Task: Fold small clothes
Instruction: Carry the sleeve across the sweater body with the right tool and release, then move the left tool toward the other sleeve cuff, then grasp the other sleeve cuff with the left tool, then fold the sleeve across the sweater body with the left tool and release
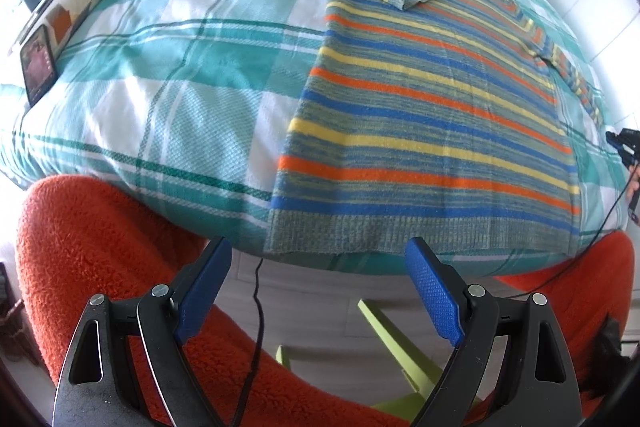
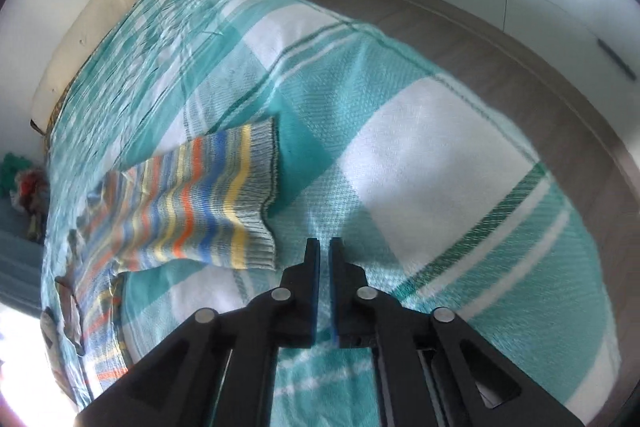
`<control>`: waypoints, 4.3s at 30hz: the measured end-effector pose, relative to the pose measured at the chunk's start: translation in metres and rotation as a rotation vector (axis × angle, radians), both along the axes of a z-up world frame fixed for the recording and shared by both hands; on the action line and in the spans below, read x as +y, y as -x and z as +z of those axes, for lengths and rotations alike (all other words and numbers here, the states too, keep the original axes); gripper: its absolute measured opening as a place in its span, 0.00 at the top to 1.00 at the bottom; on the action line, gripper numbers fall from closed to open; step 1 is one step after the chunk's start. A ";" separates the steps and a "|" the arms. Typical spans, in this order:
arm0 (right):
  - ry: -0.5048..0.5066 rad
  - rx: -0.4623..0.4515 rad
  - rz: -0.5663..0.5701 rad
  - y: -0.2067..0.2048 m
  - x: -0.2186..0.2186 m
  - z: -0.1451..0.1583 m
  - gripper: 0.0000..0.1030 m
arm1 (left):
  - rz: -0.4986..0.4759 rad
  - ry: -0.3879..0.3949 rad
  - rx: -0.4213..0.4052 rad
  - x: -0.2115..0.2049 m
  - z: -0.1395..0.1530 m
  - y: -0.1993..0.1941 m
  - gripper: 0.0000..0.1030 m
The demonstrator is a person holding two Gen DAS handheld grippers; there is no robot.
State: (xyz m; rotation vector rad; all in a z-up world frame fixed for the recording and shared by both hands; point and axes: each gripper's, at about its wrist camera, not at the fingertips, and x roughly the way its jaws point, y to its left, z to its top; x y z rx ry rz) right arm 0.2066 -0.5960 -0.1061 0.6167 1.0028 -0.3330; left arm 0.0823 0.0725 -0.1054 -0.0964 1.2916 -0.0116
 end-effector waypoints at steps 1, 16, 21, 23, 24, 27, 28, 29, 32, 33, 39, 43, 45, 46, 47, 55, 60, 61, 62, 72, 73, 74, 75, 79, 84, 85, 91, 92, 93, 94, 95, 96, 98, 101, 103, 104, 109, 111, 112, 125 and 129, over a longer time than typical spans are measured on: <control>0.002 -0.018 0.038 -0.004 0.007 0.006 0.89 | -0.001 0.001 0.003 0.000 -0.001 -0.001 0.13; 0.238 0.104 0.272 -0.001 0.077 0.011 0.67 | -0.103 -0.105 -0.104 0.014 0.066 0.015 0.12; 0.166 0.003 0.472 0.066 0.167 0.041 0.51 | -0.174 -0.090 -0.163 0.004 0.086 -0.007 0.12; 0.110 -0.042 0.551 0.084 0.206 0.048 0.51 | -0.230 -0.109 -0.213 -0.007 0.097 -0.020 0.12; 0.068 -0.072 0.608 0.092 0.233 0.050 0.51 | -0.253 -0.116 -0.237 -0.011 0.101 -0.027 0.09; 0.022 -0.099 0.748 0.103 0.297 0.041 0.51 | -0.332 -0.097 -0.334 -0.023 0.103 -0.055 0.04; 0.046 -0.100 0.793 0.105 0.317 0.035 0.51 | -0.339 -0.090 -0.358 -0.024 0.095 -0.067 0.04; 0.077 -0.084 0.819 0.104 0.333 0.027 0.51 | -0.325 -0.097 -0.369 -0.026 0.086 -0.077 0.04; 0.140 -0.029 0.857 0.102 0.357 0.006 0.51 | -0.253 -0.087 -0.307 -0.027 0.046 -0.120 0.08; 0.156 -0.016 0.857 0.100 0.358 0.001 0.51 | -0.264 -0.060 -0.307 -0.030 0.041 -0.127 0.13; 0.119 0.060 0.774 0.085 0.343 -0.027 0.51 | -0.543 -0.081 -0.478 -0.095 0.031 -0.156 0.15; 0.124 0.062 0.774 0.085 0.344 -0.029 0.51 | -0.610 -0.152 -0.406 -0.119 -0.010 -0.209 0.36; 0.137 0.060 0.778 0.087 0.344 -0.030 0.51 | -0.563 -0.106 -0.302 -0.111 -0.034 -0.243 0.41; 0.139 0.060 0.780 0.088 0.345 -0.031 0.50 | -0.550 -0.096 -0.270 -0.108 -0.042 -0.252 0.41; 0.139 0.061 0.781 0.088 0.346 -0.032 0.50 | -0.544 -0.104 -0.225 -0.106 -0.055 -0.263 0.38; 0.120 0.060 0.773 0.089 0.341 -0.033 0.49 | -0.316 0.124 -0.177 -0.052 -0.032 -0.290 0.97; 0.118 0.050 0.769 0.091 0.339 -0.032 0.49 | 0.216 0.418 -0.311 0.103 0.025 -0.293 0.98; 0.117 0.050 0.769 0.091 0.339 -0.033 0.49 | 0.304 0.434 -0.303 0.130 0.021 -0.293 0.98; 0.115 0.049 0.768 0.090 0.339 -0.033 0.48 | 0.389 0.427 -0.287 0.157 0.015 -0.293 0.98; 0.127 0.053 0.768 0.089 0.347 -0.034 0.43 | 0.563 0.396 -0.219 0.212 -0.019 -0.279 0.98; 0.129 0.054 0.769 0.089 0.347 -0.034 0.43 | 0.565 0.390 -0.210 0.213 -0.021 -0.280 0.98; 0.132 0.055 0.770 0.089 0.348 -0.034 0.43 | 0.567 0.391 -0.199 0.222 -0.027 -0.285 0.98; 0.134 0.056 0.771 0.089 0.348 -0.034 0.43 | 0.557 0.404 -0.167 0.223 -0.033 -0.288 0.96; 0.135 0.054 0.771 0.089 0.348 -0.034 0.43 | 0.639 0.409 -0.152 0.255 -0.048 -0.281 0.80; 0.140 0.056 0.775 0.089 0.349 -0.036 0.42 | 0.661 0.560 -0.201 0.268 -0.055 -0.250 0.51; 0.143 0.058 0.776 0.088 0.350 -0.036 0.41 | 0.653 0.571 -0.213 0.266 -0.055 -0.248 0.47; 0.171 0.066 0.788 0.087 0.358 -0.038 0.36 | 0.574 0.532 -0.249 0.239 -0.062 -0.251 0.58; 0.169 0.066 0.787 0.087 0.357 -0.038 0.36 | 0.533 0.520 -0.197 0.232 -0.067 -0.257 0.95; 0.165 0.066 0.785 0.087 0.356 -0.038 0.36 | 0.521 0.488 -0.171 0.229 -0.068 -0.259 0.98; 0.163 0.066 0.784 0.087 0.356 -0.038 0.36 | 0.520 0.450 -0.172 0.228 -0.066 -0.258 0.98; 0.164 0.067 0.785 0.087 0.356 -0.038 0.36 | 0.526 0.418 -0.166 0.230 -0.063 -0.256 0.98; 0.166 0.067 0.785 0.087 0.357 -0.038 0.36 | 0.537 0.403 -0.154 0.233 -0.062 -0.253 0.98; 0.169 0.068 0.786 0.087 0.356 -0.038 0.36 | 0.531 0.380 -0.120 0.237 -0.064 -0.253 0.97; 0.170 0.069 0.788 0.086 0.356 -0.039 0.36 | 0.441 0.284 -0.079 0.232 -0.057 -0.262 0.86; 0.171 0.069 0.789 0.087 0.356 -0.039 0.36 | 0.439 0.271 -0.116 0.240 -0.044 -0.266 0.54; 0.173 0.069 0.789 0.087 0.356 -0.039 0.36 | 0.454 0.278 -0.148 0.247 -0.037 -0.267 0.29; 0.187 0.080 0.793 0.085 0.361 -0.041 0.33 | 0.537 0.390 -0.174 0.277 -0.038 -0.299 0.23; 0.195 0.087 0.795 0.084 0.363 -0.041 0.31 | 0.562 0.414 -0.124 0.277 -0.056 -0.315 0.35; 0.199 0.090 0.795 0.084 0.364 -0.042 0.31 | 0.570 0.406 -0.114 0.274 -0.062 -0.320 0.48; 0.225 0.097 0.801 0.082 0.368 -0.044 0.27 | 0.591 0.143 -0.157 0.274 -0.047 -0.298 0.49; 0.224 0.083 0.797 0.084 0.367 -0.041 0.26 | 0.601 0.092 -0.234 0.279 -0.026 -0.256 0.20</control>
